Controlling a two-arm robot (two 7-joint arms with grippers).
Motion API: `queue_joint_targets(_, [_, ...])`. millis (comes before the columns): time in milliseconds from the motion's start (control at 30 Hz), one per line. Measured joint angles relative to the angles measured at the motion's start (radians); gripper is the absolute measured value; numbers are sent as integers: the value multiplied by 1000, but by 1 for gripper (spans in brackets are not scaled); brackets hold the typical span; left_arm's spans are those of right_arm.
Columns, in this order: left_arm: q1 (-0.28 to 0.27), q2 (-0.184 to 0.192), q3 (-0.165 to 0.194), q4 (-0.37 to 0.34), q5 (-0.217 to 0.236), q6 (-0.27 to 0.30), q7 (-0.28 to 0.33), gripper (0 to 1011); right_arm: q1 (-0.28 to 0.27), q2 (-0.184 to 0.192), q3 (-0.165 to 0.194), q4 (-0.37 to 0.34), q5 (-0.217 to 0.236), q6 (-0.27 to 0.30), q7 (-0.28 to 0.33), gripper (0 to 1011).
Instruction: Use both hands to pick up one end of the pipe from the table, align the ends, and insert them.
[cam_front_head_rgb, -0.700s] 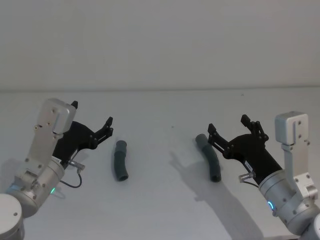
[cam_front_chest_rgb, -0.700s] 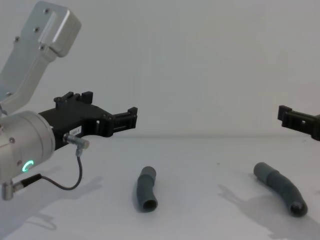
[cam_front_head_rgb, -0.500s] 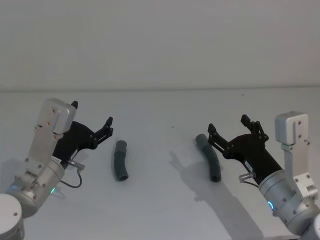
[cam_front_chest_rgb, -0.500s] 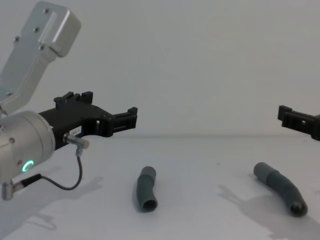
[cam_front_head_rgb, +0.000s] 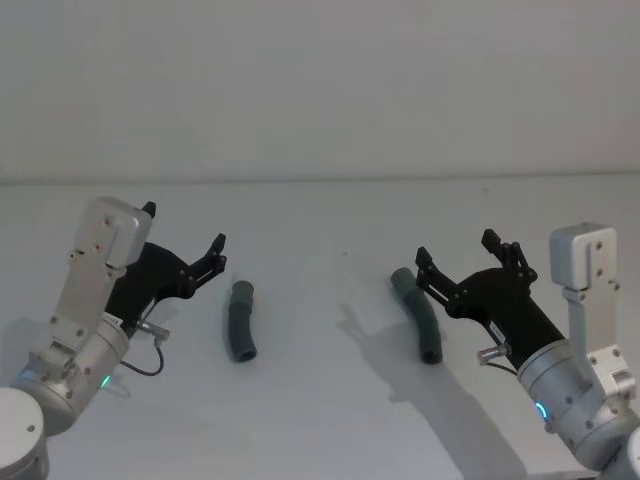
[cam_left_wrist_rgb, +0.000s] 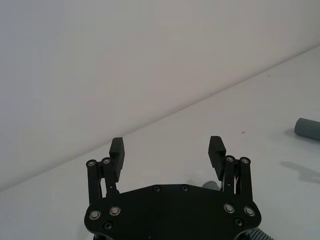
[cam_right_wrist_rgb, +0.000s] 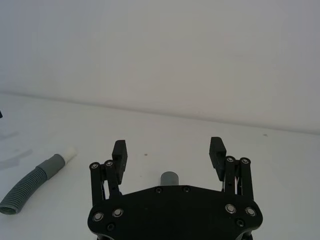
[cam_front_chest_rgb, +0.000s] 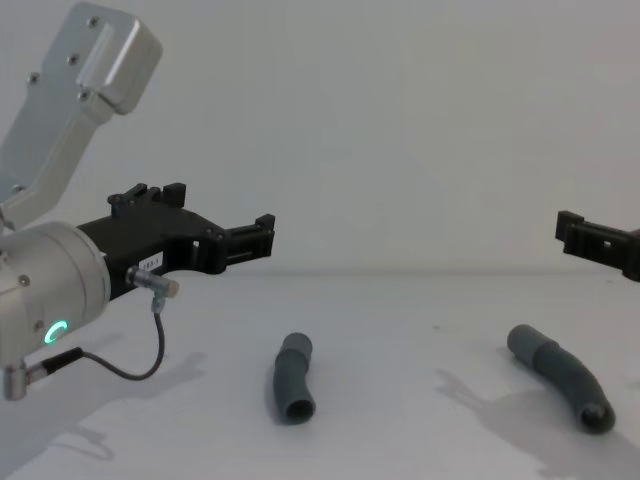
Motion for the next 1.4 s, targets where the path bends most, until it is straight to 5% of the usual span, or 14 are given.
queue_joint_targets(1033, [-3, -6, 0, 1, 0, 5, 1, 1002, 0, 0, 0, 0, 0, 0, 0, 1000])
queue_joint_targets(1400, [-15, -73, 11, 7, -1, 105, 43, 1002, 0, 0, 0, 0, 0, 0, 0, 1000])
